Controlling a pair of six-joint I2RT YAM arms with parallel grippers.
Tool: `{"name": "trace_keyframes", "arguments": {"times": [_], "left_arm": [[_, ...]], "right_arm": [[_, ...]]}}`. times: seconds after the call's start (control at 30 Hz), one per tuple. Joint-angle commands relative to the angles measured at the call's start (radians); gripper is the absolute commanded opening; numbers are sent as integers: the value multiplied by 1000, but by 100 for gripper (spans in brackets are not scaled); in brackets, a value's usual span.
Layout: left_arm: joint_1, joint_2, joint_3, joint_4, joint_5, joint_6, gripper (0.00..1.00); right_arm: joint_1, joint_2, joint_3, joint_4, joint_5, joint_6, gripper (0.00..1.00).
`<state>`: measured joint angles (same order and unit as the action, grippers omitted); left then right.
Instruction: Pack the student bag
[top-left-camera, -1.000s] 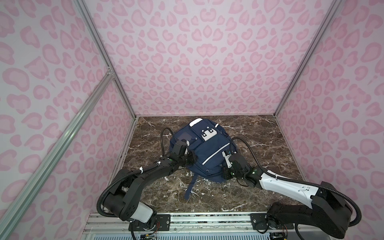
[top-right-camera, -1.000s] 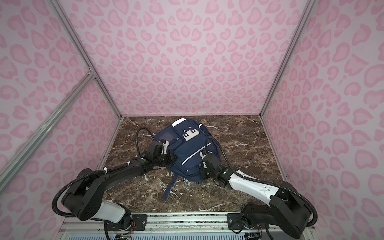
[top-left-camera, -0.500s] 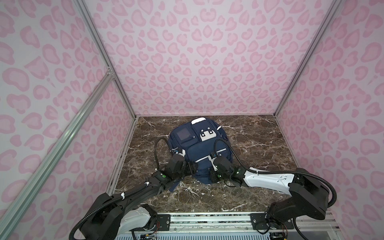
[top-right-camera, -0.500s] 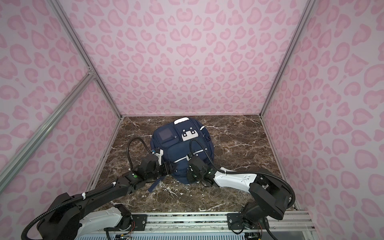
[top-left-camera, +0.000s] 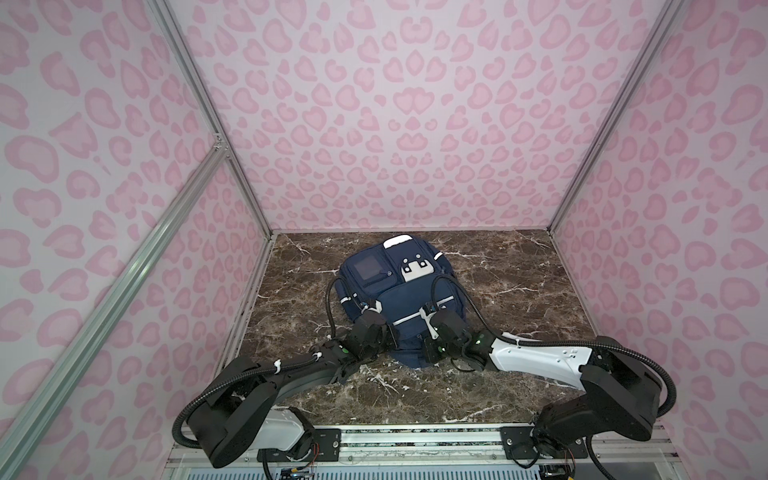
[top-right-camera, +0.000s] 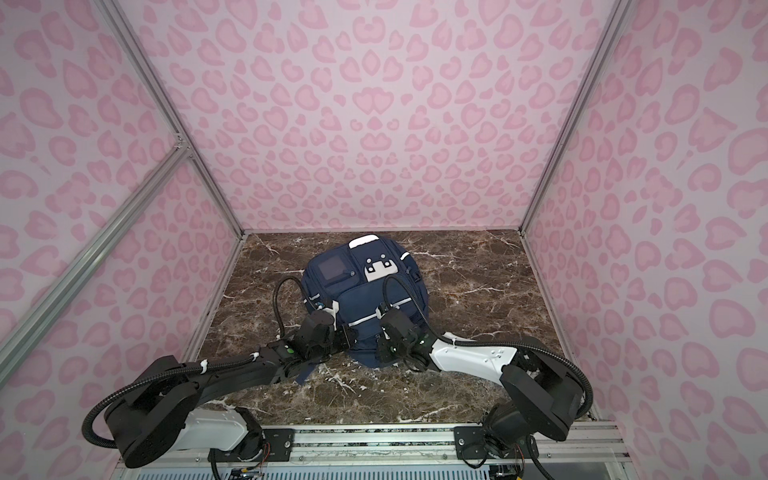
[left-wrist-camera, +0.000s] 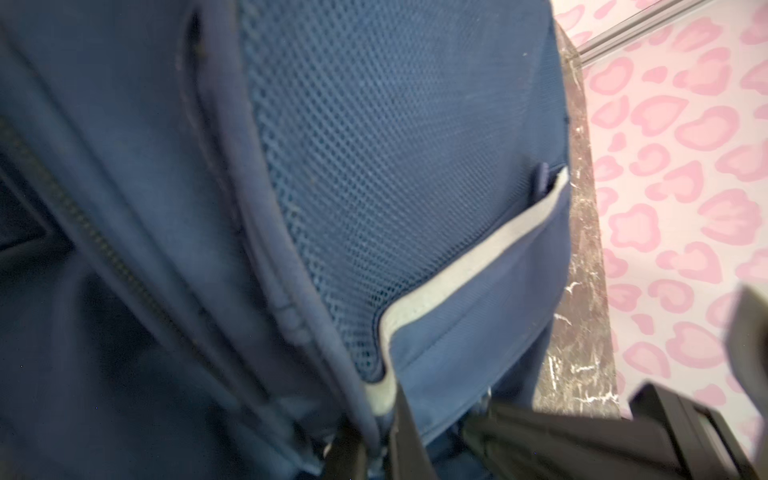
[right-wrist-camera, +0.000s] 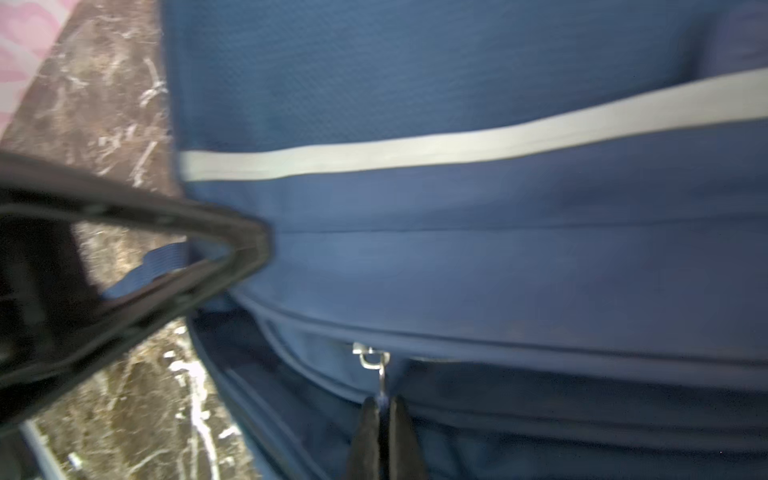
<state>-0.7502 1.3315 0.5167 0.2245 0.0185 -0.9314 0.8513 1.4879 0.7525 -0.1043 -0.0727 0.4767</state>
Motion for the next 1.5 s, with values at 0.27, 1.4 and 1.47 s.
{"name": "trace_keyframes", "arguments": {"times": [0.27, 1.4, 1.47], "left_arm": [[82, -233, -82, -278, 53, 114, 4], [45, -37, 61, 0, -50, 68, 76], [45, 41, 109, -27, -75, 95, 63]], "right_arm": [[-270, -59, -7, -135, 89, -121, 0], [81, -6, 61, -128, 11, -50, 0], [78, -17, 54, -144, 24, -62, 0]]}}
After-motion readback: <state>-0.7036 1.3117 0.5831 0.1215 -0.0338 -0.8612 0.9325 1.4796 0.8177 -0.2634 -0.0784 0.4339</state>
